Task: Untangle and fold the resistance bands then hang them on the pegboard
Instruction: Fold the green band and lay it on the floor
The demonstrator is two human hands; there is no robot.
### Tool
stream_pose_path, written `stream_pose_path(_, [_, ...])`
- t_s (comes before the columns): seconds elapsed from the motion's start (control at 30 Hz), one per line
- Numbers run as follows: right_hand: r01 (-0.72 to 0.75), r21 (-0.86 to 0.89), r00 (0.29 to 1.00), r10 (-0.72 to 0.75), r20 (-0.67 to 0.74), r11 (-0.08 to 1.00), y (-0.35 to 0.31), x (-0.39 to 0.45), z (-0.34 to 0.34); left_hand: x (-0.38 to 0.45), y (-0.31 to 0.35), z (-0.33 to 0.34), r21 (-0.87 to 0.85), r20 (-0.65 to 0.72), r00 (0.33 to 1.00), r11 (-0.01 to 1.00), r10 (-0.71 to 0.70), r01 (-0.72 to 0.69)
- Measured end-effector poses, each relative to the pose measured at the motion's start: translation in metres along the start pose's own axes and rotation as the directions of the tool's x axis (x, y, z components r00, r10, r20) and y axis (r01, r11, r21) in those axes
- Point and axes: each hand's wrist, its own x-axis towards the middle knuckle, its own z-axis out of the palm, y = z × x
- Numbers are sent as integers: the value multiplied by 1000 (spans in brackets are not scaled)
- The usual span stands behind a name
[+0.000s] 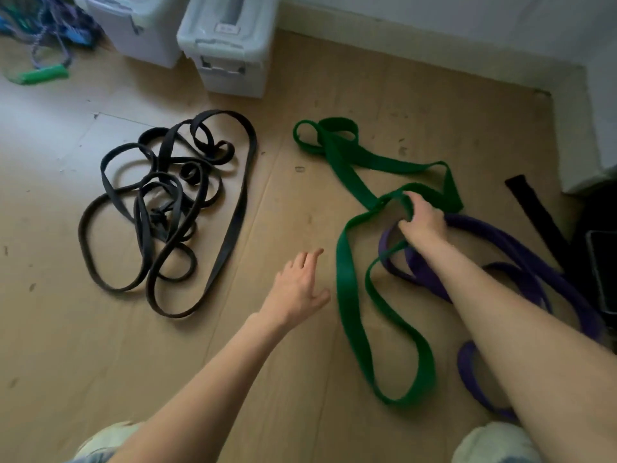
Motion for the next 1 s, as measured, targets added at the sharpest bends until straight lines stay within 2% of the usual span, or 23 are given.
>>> stream_pose_path(0.03, [142, 26, 990, -142, -15, 989, -7, -7, -2, 6, 8, 0, -54, -17, 1000, 998, 17, -18])
stream_pose_path(0.1, [379, 69, 923, -372, -96, 923, -24, -30, -10, 17, 22, -8, -148, -76, 997, 988, 24, -35])
stream_pose_path(0.17, [561, 109, 828, -558, -59, 821, -37, -55, -25, 25, 36, -23, -323, -105, 994, 946, -27, -8])
stream_pose_path(0.2, [604, 172, 791, -611, -11, 779, -40, -66, -34, 26, 43, -33, -479, -69, 996, 877, -60, 20])
stream_pose_path(0.27, [544, 400, 799, -601, 22, 738, -44, -91, -55, 21, 57, -49, -697, 69, 997, 713, -37, 75])
stream_pose_path(0.33, [395, 657, 855, -519, -6, 643, -50, -112, -74, 5, 70, -57, -694, 158, 987, 714, 29, 90])
stream_pose_path(0.37, [356, 713, 867, -497, -11, 604, -52, -122, -81, -5, 77, -58, -677, 142, 989, 732, 28, 76])
stream_pose_path(0.43, [374, 661, 864, -503, 6, 651, -52, -136, -90, -23, 88, -62, -611, -3, 1000, 792, -3, 0])
stream_pose_path(0.53, [427, 338, 873, -480, 88, 839, -41, -152, -107, -49, 90, -78, -425, -249, 966, 904, -76, -39])
stream_pose_path(0.6, [453, 147, 878, -469, 101, 879, -35, -165, -123, -64, 88, -99, -192, -349, 935, 981, -63, -5])
stream_pose_path(0.63, [471, 133, 868, -485, 107, 872, -35, -174, -132, -72, 89, -110, -73, -315, 949, 997, -24, 1])
stream_pose_path(0.7, [541, 181, 819, -563, 107, 821, -43, -194, -150, -82, 102, -136, 86, -129, 991, 996, 40, -29])
stream_pose_path(0.77, [646, 158, 747, -661, 73, 747, -60, -216, -168, -91, 131, -160, 24, -2, 984, 983, 180, -180])
stream_pose_path(0.8, [687, 154, 714, -699, 37, 710, -70, -228, -177, -97, 149, -171, -67, 2, 960, 958, 281, -280])
stream_pose_path(0.87, [729, 247, 672, -736, -79, 639, -87, -251, -201, -110, 185, -188, -320, -92, 892, 835, 443, -448])
stream_pose_path(0.9, [731, 336, 662, -736, -139, 594, -91, -261, -215, -120, 199, -197, -442, -140, 871, 757, 471, -480])
stream_pose_path(1.0, [679, 631, 641, -722, -261, 375, -95, -291, -261, -148, 233, -218, -619, -222, 819, 573, 529, -538])
